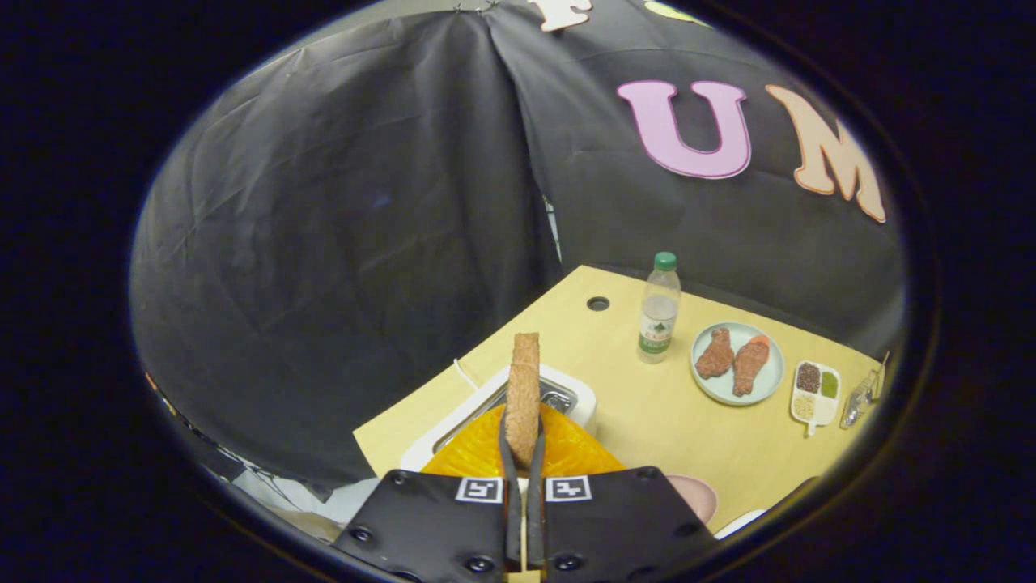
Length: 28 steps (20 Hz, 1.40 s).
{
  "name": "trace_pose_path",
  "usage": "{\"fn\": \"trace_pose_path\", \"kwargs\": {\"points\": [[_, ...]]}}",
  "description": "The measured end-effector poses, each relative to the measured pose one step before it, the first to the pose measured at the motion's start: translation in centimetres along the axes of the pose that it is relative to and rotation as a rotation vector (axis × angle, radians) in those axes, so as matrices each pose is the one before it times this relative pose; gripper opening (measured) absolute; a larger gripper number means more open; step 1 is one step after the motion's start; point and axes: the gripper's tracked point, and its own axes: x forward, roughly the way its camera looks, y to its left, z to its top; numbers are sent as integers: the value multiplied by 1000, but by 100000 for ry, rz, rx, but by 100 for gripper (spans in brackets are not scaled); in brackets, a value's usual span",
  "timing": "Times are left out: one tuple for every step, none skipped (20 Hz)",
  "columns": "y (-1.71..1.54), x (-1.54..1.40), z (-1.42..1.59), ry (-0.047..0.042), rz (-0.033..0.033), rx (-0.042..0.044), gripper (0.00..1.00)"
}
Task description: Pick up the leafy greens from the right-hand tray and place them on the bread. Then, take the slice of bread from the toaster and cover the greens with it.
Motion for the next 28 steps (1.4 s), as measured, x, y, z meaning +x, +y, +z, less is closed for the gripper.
{"fn": "trace_pose_path", "kwargs": {"points": [[-399, -586, -139, -619, -794, 736, 5], [-387, -431, -48, -447, -420, 1371, 5], [-555, -529, -411, -822, -608, 1805, 5], [-630, -218, 86, -527, -1038, 1548, 5], [-717, -558, -143, -112, -889, 1337, 5], [-664, -331, -277, -342, -1001, 1450, 5], [-701, -322, -409, -27, -813, 1548, 5], [-709, -360, -693, -19, -1007, 1499, 5], [-673, 1, -634, 333, -842, 1819, 5], [-610, -179, -568, 211, -699, 1988, 5], [-826, -221, -1044, 283, -660, 2052, 5], [-720, -128, -660, 335, -661, 2047, 5], [-815, -72, -734, 332, -771, 2132, 5], [-586, -55, -811, 571, -462, 2063, 5], [-698, -83, -804, 595, -645, 1850, 5], [-547, -24, -823, 689, -670, 1720, 5], [-584, 175, -896, 905, -542, 1617, 5], [-555, 33, -721, 638, -339, 1500, 5], [-539, 102, -659, 396, -690, 1160, 5], [-514, 224, -583, 581, -321, 954, 5], [-471, 149, -631, 146, -409, 809, 5], [-377, 128, -569, 532, -46, 1111, 5], [-17, 171, -113, 150, -47, 1486, 5], [-340, 98, -590, 243, 234, 1755, 5], [-399, 248, -539, 507, -196, 1533, 5], [-565, 115, -490, 309, -285, 1114, 5], [-559, 156, -668, 918, -806, 925, 5], [-703, 53, -637, 1324, -1185, 887, 5]]}}
